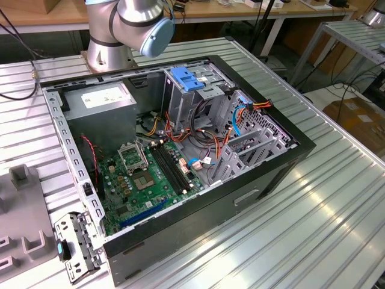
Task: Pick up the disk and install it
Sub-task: 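Pick up the disk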
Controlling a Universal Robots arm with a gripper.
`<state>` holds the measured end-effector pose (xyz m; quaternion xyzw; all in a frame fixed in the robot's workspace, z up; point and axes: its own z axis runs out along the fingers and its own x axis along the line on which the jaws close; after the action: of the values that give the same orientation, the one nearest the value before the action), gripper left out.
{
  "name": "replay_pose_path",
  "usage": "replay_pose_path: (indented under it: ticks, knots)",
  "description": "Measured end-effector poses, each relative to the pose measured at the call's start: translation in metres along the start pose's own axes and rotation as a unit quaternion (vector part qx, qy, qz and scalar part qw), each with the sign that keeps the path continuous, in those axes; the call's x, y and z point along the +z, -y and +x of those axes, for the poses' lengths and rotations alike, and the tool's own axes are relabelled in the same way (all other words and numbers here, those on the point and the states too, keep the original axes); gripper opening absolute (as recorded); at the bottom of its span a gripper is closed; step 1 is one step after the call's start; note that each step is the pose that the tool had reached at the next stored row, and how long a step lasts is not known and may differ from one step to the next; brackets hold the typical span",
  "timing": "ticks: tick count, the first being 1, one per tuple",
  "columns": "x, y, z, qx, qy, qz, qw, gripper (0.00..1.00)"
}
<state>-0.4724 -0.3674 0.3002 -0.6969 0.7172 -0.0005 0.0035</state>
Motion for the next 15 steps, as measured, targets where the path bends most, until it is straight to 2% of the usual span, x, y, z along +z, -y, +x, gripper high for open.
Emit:
replay_pose_path:
  ticks: [15]
  knots:
    - [-0.0132, 0.0001, -0.0001, 0.000, 0.0000, 0.0000, 1.00000, 0.37]
